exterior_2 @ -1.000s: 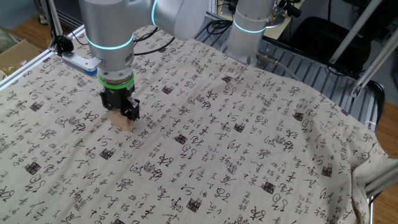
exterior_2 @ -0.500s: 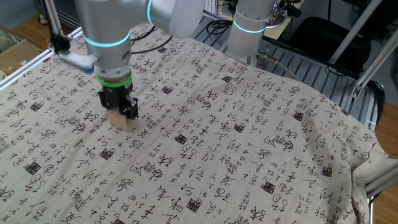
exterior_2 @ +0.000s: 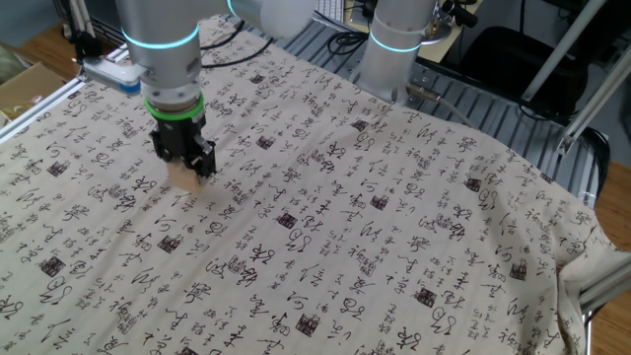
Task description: Pick up the small block on the left and move it to the right
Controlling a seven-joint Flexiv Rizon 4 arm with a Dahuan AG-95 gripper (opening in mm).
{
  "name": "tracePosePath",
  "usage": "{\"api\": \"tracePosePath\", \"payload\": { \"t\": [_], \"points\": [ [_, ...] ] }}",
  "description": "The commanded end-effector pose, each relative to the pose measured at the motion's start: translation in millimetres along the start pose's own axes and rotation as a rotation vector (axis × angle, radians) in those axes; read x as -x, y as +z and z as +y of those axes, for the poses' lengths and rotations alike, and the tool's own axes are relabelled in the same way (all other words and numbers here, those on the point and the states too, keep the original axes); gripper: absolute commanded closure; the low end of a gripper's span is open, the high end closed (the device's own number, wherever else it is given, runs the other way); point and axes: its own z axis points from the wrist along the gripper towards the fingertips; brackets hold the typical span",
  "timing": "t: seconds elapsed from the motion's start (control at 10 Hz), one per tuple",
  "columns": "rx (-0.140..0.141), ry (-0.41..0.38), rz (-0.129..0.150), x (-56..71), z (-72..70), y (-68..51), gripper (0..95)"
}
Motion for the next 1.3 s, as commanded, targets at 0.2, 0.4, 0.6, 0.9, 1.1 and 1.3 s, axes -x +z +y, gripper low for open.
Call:
{"api": "tracePosePath", "payload": {
  "t": [0.2,0.4,0.6,0.9,1.1,1.3],
  "points": [
    [0.011,0.014,0.007,-0.7,1.4,-18.0,95.0],
    [0.019,0.023,0.004,-1.5,1.8,-27.1,95.0],
    [0.021,0.030,0.005,-1.1,2.8,-37.0,95.0],
    [0.027,0.037,0.001,-1.1,3.7,-46.0,95.0],
    [0.032,0.040,0.001,-1.2,4.2,-49.2,95.0],
    [0.033,0.046,0.000,-1.5,4.8,-49.9,95.0]
  ]
}}
